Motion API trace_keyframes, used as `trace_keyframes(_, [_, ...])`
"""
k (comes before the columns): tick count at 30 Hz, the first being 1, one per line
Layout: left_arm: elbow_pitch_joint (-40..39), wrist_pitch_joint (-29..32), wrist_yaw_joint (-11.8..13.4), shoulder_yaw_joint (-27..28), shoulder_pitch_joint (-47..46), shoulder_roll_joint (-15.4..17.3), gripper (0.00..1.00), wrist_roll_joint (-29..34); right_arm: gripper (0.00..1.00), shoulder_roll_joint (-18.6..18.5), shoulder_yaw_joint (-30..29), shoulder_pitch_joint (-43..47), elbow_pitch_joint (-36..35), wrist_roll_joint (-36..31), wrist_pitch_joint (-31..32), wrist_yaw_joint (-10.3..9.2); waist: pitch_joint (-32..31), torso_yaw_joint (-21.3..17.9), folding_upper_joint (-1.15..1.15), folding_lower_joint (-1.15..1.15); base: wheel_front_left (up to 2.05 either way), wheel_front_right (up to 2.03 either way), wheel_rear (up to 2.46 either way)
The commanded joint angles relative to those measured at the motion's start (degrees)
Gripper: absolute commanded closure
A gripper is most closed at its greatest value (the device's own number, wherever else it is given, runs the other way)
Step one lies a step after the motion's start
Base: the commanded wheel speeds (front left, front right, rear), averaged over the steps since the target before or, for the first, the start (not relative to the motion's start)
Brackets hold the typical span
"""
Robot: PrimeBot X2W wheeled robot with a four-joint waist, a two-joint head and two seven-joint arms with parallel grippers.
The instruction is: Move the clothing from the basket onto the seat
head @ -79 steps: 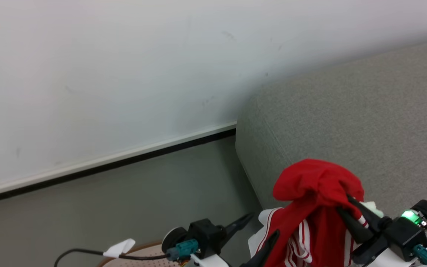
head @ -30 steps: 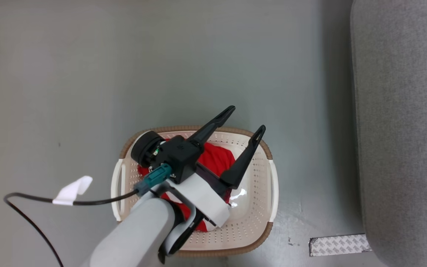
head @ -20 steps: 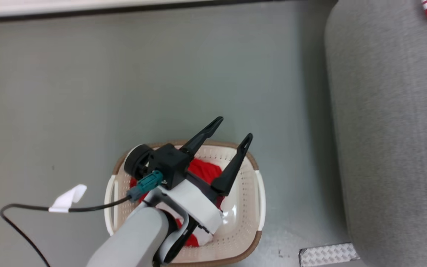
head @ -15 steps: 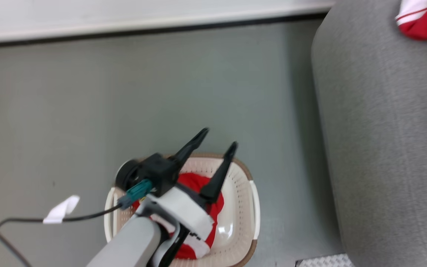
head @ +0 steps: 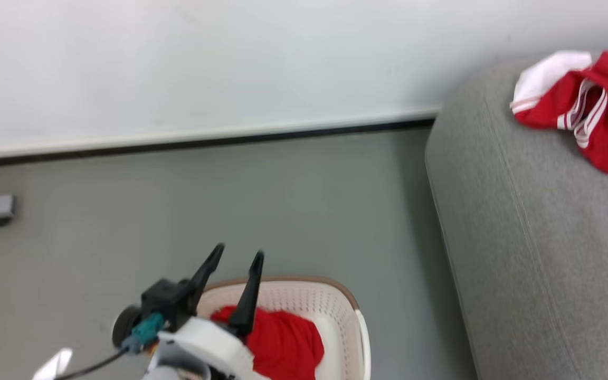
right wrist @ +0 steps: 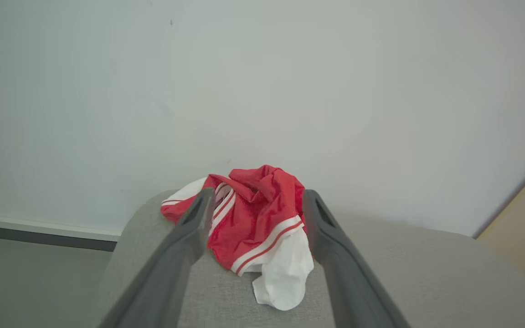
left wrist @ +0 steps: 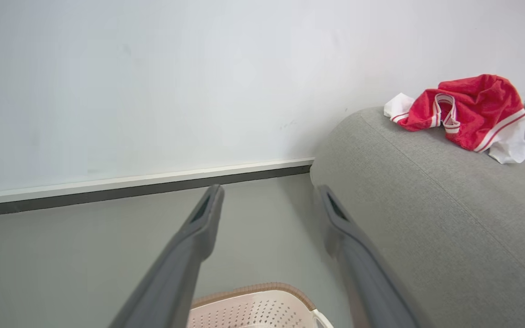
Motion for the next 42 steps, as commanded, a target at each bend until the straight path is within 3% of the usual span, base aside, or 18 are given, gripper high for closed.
trace_keyframes(1, [1.00, -0.96, 0.54, 0.55, 2.47, -0.05, 0.00, -1.05, 0.00, 1.28, 0.32, 3.93, -2.38, 0.49, -0.43, -0.15, -4.63, 2.68, 0.00, 0.02, 0.00, 0.00, 0.00])
trace_keyframes(10, [5.20, -3.43, 1.32, 5.36, 9.68, 0.12, 0.00, -3.99, 0.00, 7.81, 3.09, 17.65, -8.59, 2.96, -0.98, -0.15, -12.24, 6.17, 0.00, 0.02, 0.00, 0.00, 0.00])
trace_keyframes(19, [2.91, -3.76, 1.10, 13.38, 16.17, -2.02, 0.00, 1.35, 0.00, 11.63, 6.87, 25.27, -9.18, 4.07, -1.03, -0.15, -15.85, 7.37, 0.00, 0.02, 0.00, 0.00, 0.00])
trace_keyframes(29, [1.87, -3.78, -4.13, 21.19, 20.89, -7.07, 0.00, 8.46, 0.00, 12.63, 10.22, 28.56, -7.30, 5.55, -1.03, -0.15, -17.44, 7.46, 0.00, 0.02, 0.00, 0.00, 0.00])
trace_keyframes(42, [3.46, -3.78, -9.60, 26.65, 21.85, -11.37, 0.00, 13.12, 0.00, 12.63, 10.71, 28.42, -5.62, 6.94, -0.98, -0.15, -18.10, 7.04, 0.00, 0.02, 0.00, 0.00, 0.00])
